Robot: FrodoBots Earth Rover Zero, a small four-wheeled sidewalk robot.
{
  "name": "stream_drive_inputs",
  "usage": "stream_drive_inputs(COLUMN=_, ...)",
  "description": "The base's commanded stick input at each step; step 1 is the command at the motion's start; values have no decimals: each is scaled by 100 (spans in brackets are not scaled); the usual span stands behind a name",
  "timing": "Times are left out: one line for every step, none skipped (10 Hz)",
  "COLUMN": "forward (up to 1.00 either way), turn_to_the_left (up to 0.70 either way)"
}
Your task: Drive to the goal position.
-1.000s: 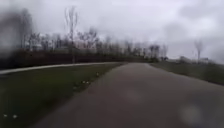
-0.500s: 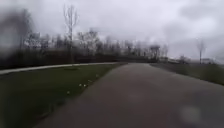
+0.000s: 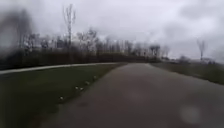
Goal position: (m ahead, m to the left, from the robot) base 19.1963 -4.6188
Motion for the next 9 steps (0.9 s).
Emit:
stream_drive_inputs(forward=70, turn_to_the_left=0)
stream_drive_inputs(forward=70, turn_to_the_left=0)
stream_drive_inputs(forward=70, turn_to_the_left=0)
stream_drive_inputs(forward=70, turn_to_the_left=0)
stream_drive_inputs(forward=70, turn_to_the_left=0)
stream_drive_inputs(forward=70, turn_to_the_left=0)
stream_drive_inputs(forward=70, turn_to_the_left=0)
stream_drive_inputs(forward=70, turn_to_the_left=-13)
stream_drive_inputs(forward=70, turn_to_the_left=-27)
